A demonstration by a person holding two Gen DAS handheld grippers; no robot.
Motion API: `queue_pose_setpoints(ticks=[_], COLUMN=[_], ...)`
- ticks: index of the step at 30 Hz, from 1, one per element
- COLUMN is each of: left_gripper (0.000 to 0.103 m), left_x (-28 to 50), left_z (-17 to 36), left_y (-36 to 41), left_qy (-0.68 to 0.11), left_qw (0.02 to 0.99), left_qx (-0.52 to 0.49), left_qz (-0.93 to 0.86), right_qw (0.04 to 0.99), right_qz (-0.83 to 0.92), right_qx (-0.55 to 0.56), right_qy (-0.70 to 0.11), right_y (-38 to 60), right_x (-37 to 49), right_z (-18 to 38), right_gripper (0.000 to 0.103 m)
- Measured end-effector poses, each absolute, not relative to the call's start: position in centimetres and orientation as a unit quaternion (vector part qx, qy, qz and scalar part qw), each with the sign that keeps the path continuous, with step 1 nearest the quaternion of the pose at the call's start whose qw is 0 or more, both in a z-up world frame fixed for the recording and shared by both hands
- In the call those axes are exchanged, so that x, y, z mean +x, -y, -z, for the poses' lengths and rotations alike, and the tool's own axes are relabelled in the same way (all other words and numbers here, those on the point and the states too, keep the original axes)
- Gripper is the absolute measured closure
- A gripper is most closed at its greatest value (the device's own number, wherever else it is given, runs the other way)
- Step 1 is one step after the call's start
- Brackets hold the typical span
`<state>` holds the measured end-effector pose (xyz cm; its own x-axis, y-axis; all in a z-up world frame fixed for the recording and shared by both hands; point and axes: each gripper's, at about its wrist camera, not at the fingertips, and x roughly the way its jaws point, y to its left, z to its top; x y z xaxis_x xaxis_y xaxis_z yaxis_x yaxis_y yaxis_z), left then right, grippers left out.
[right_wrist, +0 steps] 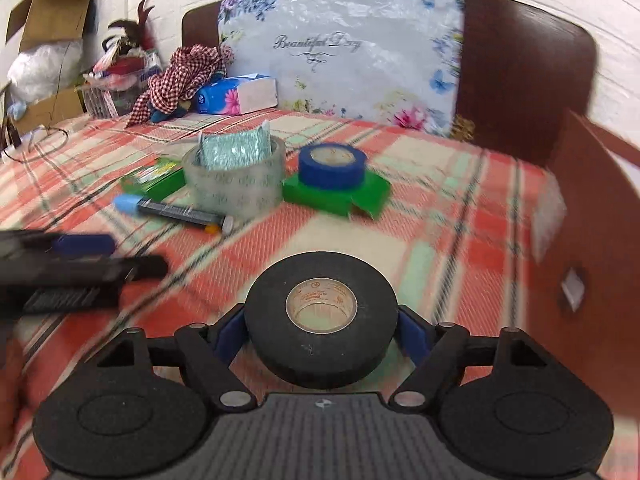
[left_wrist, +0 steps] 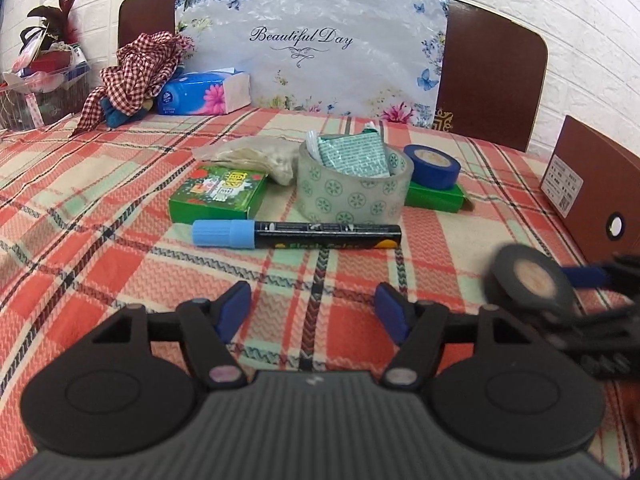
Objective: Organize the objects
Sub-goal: 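Carry the black tape roll into the brown box and release it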
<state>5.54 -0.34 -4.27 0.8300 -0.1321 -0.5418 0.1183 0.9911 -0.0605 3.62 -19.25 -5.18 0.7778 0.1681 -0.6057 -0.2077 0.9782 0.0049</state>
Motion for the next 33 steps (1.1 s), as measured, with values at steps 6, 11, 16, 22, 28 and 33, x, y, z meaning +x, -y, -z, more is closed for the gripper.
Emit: queue_pose_setpoints(ticks=[6, 11, 16, 22, 28, 33], left_gripper=[0.032, 0.031, 0.031, 0.033, 0.038, 0.044], left_x=[5.4, 5.2, 4.9, 4.8, 2.1, 0.2], left_z=[4.3, 4.2, 4.1, 2.9, -0.1, -0.6], left_y=[1.1, 1.8, 2.3, 3.9, 10.6, 18.4], left_qy=[-0.283, -0.284, -0.283, -0.316, -0.352, -0.378], left_qw=[0.957, 0.957, 0.956, 0.946, 0.902, 0.848], left_qx=[0.015, 0.04, 0.057, 0.053, -0.007, 0.047], left_qz=[0.059, 0.052, 0.046, 0.056, 0.248, 0.367], right_qw=[0.95, 0.957, 0.959, 0.961, 0.963, 0.963], right_qz=[-0.049, 0.028, 0.029, 0.019, 0.018, 0.011], right_qx=[-0.011, -0.012, -0.014, 0.001, 0.01, 0.013], right_qy=[-0.307, -0.288, -0.281, -0.275, -0.269, -0.27], right_y=[23.6, 26.4, 26.5, 26.9, 27.2, 27.4], right_x=[-6.0, -10.4, -10.7, -11.2, -11.3, -11.4], right_z=[5.2, 5.6, 5.8, 5.9, 5.9, 6.0], right_gripper=[0.027, 0.027, 0.021, 0.02, 0.02, 0.02])
